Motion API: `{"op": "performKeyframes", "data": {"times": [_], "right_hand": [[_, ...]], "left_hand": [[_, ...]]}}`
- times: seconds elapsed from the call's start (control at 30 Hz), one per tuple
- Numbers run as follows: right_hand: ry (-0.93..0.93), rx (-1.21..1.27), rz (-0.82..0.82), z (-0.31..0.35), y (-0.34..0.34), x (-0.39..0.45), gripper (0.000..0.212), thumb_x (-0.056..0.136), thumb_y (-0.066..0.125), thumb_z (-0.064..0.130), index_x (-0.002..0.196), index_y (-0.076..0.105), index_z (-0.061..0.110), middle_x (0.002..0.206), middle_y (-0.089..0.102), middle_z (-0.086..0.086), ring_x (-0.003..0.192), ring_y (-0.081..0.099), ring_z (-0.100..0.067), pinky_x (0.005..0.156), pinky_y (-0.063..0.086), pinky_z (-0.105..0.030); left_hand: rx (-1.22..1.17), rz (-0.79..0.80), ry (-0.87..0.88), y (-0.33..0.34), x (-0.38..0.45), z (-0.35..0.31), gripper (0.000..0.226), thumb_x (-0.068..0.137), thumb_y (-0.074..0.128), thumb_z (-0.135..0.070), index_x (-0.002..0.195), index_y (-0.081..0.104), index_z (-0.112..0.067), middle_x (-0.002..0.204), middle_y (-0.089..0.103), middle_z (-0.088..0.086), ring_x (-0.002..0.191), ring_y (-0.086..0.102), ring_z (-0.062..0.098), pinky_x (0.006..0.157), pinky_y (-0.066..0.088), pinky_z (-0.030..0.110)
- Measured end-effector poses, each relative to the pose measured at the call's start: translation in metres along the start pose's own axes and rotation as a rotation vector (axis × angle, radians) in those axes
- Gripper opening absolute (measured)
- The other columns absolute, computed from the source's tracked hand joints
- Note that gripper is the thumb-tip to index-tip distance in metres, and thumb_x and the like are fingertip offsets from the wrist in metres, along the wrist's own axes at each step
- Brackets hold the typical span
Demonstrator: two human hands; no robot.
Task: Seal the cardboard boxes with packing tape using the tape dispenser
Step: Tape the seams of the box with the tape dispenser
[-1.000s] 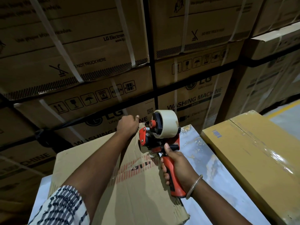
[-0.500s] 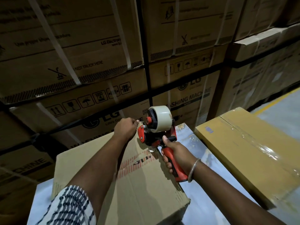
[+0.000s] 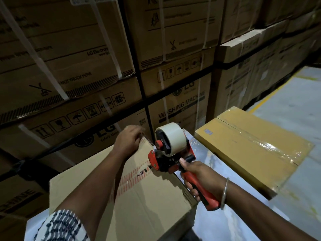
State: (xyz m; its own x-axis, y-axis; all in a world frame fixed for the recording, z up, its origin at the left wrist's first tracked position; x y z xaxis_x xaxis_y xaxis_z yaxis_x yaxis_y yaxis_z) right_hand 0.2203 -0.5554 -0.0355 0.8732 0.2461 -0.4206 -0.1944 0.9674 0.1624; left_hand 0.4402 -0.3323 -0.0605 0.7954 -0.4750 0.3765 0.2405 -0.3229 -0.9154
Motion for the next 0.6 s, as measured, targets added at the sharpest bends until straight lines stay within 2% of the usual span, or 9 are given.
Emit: {"op": "performKeyframes", "data": {"times": [0.07, 0.1, 0.23, 0.33, 0.4, 0.43, 0.5, 0.53, 0.6], "right_hand": [[0.004, 0.002, -0.005, 0.001, 0.000, 0.001, 0.061, 0.102, 0.042, 0.055, 0.054, 0.071, 0.030, 0.057, 0.042, -0.009, 0.045, 0.035, -0.020, 0.043, 0.030, -0.025], [0.011, 0.001, -0.004, 0.001, -0.001, 0.001, 0.061, 0.102, 0.043, 0.055, 0.055, 0.071, 0.028, 0.058, 0.042, -0.009, 0.045, 0.035, -0.020, 0.043, 0.031, -0.025], [0.037, -0.009, 0.005, -0.003, -0.005, 0.011, 0.061, 0.098, 0.047, 0.058, 0.058, 0.065, 0.016, 0.057, 0.043, -0.010, 0.044, 0.037, -0.021, 0.045, 0.033, -0.026], [0.054, -0.044, 0.014, -0.001, -0.006, 0.021, 0.065, 0.096, 0.049, 0.062, 0.070, 0.058, 0.003, 0.056, 0.044, -0.011, 0.042, 0.039, -0.021, 0.046, 0.034, -0.027], [0.065, -0.052, 0.023, 0.001, -0.004, 0.030, 0.067, 0.095, 0.050, 0.063, 0.076, 0.061, 0.000, 0.054, 0.044, -0.009, 0.041, 0.039, -0.020, 0.046, 0.033, -0.027], [0.067, -0.041, 0.026, 0.004, -0.003, 0.035, 0.068, 0.095, 0.050, 0.063, 0.087, 0.064, -0.003, 0.054, 0.043, -0.008, 0.041, 0.038, -0.019, 0.046, 0.032, -0.027], [0.055, -0.027, 0.032, 0.010, -0.001, 0.045, 0.061, 0.098, 0.048, 0.061, 0.111, 0.071, 0.006, 0.056, 0.043, -0.008, 0.042, 0.037, -0.019, 0.046, 0.030, -0.028], [0.046, -0.033, 0.042, 0.014, -0.001, 0.048, 0.058, 0.097, 0.048, 0.061, 0.116, 0.072, 0.012, 0.057, 0.043, -0.008, 0.042, 0.038, -0.019, 0.046, 0.031, -0.028], [0.032, -0.037, 0.064, 0.020, -0.001, 0.051, 0.061, 0.093, 0.050, 0.062, 0.120, 0.070, 0.011, 0.057, 0.043, -0.009, 0.041, 0.039, -0.019, 0.045, 0.033, -0.028]], "left_hand": [[-0.045, 0.084, 0.230, -0.001, -0.004, -0.005, 0.032, 0.094, 0.050, -0.031, 0.113, 0.072, -0.019, 0.116, 0.069, -0.002, 0.111, 0.058, 0.019, 0.093, 0.048, 0.038], [-0.062, 0.133, 0.278, -0.002, -0.005, -0.006, 0.036, 0.094, 0.047, -0.036, 0.112, 0.072, -0.018, 0.114, 0.069, -0.002, 0.108, 0.059, 0.018, 0.091, 0.048, 0.039], [-0.056, 0.238, 0.291, -0.001, -0.003, 0.001, 0.055, 0.095, 0.038, -0.058, 0.121, 0.069, -0.021, 0.120, 0.066, -0.002, 0.111, 0.057, 0.016, 0.090, 0.047, 0.038], [0.017, 0.280, 0.232, 0.001, -0.003, 0.013, 0.066, 0.092, 0.031, -0.069, 0.129, 0.065, -0.026, 0.130, 0.061, -0.002, 0.121, 0.053, 0.018, 0.095, 0.045, 0.044], [0.064, 0.309, 0.137, 0.000, -0.006, 0.023, 0.067, 0.091, 0.028, -0.072, 0.134, 0.060, -0.031, 0.138, 0.056, -0.005, 0.130, 0.048, 0.017, 0.101, 0.040, 0.050], [0.075, 0.322, 0.078, -0.001, -0.008, 0.028, 0.065, 0.092, 0.029, -0.070, 0.135, 0.058, -0.033, 0.141, 0.053, -0.007, 0.134, 0.044, 0.016, 0.105, 0.036, 0.054], [0.073, 0.338, -0.022, -0.002, -0.012, 0.037, 0.062, 0.092, 0.028, -0.069, 0.138, 0.055, -0.036, 0.147, 0.048, -0.011, 0.140, 0.036, 0.012, 0.111, 0.026, 0.060], [0.064, 0.342, -0.065, -0.002, -0.014, 0.041, 0.063, 0.092, 0.027, -0.069, 0.139, 0.054, -0.037, 0.149, 0.046, -0.013, 0.143, 0.032, 0.010, 0.113, 0.022, 0.062], [0.041, 0.345, -0.123, -0.002, -0.016, 0.047, 0.064, 0.091, 0.026, -0.071, 0.140, 0.052, -0.038, 0.152, 0.044, -0.014, 0.146, 0.028, 0.008, 0.115, 0.017, 0.063]]}}
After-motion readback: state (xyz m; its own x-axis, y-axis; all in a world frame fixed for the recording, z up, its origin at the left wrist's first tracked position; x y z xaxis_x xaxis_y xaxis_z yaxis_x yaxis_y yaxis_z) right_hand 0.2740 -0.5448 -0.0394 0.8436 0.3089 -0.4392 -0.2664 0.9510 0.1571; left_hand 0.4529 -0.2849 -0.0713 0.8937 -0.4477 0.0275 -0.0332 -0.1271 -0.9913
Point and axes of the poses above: each hand's wrist, its own x-axis towards the middle knuckle, its own y-axis out of the palm, z = x × y, the point moved 3 cm from there along x, towards the middle knuckle
